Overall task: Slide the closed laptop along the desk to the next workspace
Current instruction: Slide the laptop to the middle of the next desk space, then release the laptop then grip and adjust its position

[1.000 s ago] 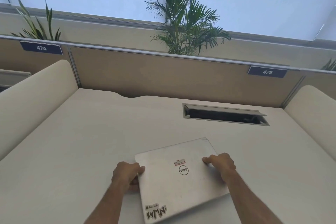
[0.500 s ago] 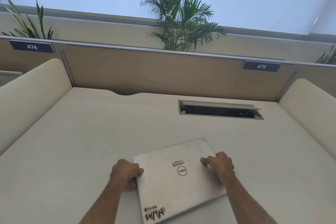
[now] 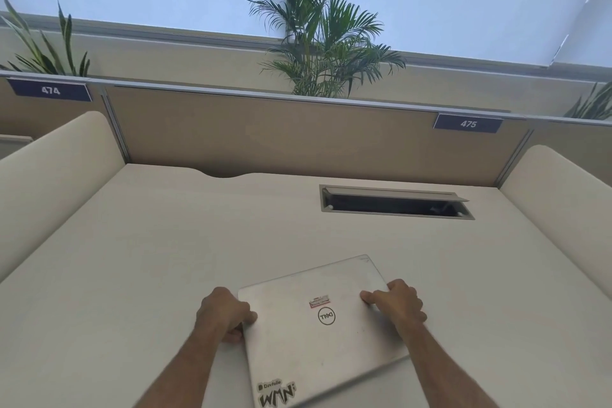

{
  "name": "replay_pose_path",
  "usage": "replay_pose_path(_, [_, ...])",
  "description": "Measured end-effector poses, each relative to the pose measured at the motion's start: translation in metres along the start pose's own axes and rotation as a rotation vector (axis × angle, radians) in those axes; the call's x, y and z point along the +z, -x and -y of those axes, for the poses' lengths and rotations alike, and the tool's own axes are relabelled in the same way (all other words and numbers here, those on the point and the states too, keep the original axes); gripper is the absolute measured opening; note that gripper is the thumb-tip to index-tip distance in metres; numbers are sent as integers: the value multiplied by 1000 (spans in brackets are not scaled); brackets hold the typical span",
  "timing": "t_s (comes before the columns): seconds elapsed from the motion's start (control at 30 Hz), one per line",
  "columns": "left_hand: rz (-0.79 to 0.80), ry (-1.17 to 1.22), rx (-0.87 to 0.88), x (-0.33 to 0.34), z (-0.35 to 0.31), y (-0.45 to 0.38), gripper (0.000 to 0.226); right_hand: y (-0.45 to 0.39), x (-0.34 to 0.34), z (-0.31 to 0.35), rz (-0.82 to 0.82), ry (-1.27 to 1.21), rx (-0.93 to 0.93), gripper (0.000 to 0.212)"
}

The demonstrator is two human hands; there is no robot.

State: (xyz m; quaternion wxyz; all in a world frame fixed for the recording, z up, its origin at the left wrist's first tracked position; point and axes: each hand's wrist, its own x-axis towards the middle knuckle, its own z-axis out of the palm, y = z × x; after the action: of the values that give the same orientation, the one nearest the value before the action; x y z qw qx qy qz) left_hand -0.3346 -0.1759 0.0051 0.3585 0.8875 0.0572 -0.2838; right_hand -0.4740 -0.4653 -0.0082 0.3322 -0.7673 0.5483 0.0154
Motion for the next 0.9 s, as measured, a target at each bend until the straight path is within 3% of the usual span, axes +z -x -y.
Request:
replay_pose_path(0.17, [-122,-205,132,-3,8,-7,46,-11,-8,-18,-126,-1,-135,62])
replay_pose_path(0.33, [-353,-397,431,2,32,-14,38,-27,-16,-54,-216,161,-307,58])
replay_pose_path(0.43, [-379,-526,576,4,55,-13,88,-36,-19,-74,-171,256,-301,67])
replay_pose_path(0.5, [-294,-612,554,5,69,-12,125,-38,-18,-87,-149,329,-305,70])
replay_pose_path(0.53, [-247,-633,522,6,75,-12,129,-39,-17,-93,-144,340,-308,71])
replay_pose_path(0.9, [-260,-690,492,14,87,-7,128,-30,-19,-107,-69,457,-317,71])
